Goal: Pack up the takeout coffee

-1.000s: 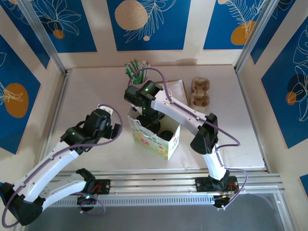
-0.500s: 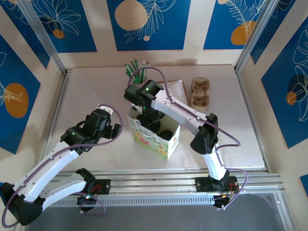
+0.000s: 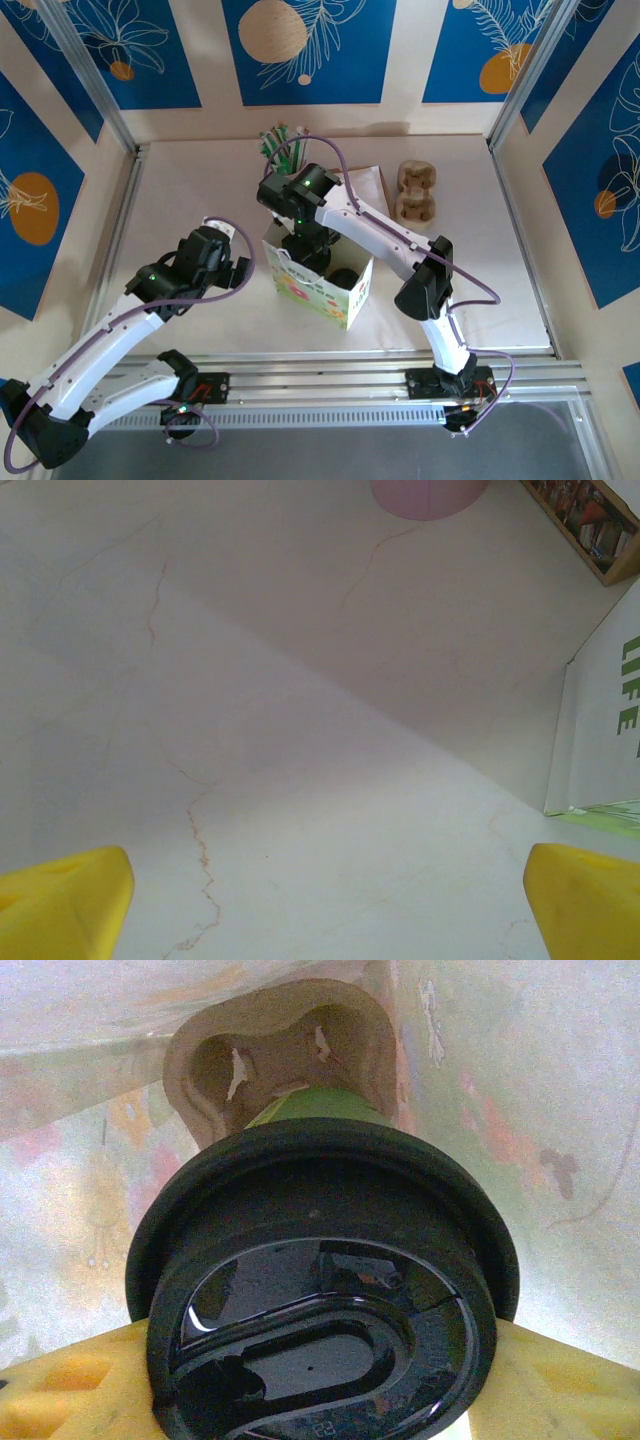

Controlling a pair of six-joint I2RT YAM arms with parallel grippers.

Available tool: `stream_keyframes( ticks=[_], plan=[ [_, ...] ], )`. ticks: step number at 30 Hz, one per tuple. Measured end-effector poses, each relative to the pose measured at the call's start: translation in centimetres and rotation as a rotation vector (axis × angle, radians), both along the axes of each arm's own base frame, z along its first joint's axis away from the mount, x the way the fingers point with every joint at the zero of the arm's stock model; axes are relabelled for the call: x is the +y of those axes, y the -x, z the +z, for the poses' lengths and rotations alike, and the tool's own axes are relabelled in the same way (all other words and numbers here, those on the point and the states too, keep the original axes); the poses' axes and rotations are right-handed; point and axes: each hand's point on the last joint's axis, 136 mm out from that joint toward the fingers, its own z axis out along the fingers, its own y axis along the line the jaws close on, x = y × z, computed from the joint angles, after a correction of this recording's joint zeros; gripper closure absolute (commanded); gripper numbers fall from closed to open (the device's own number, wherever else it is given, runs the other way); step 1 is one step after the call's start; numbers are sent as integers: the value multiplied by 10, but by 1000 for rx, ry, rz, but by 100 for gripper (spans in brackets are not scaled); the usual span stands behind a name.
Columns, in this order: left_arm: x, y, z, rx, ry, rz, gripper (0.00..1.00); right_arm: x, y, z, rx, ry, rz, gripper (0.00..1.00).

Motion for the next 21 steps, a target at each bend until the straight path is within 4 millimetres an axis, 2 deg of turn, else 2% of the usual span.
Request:
stream_keyframes(
  ticks=[21],
  plan=[
    [0, 0, 0, 0, 0, 0, 0, 11, -6, -3, -14, -6, 7, 35]
  ],
)
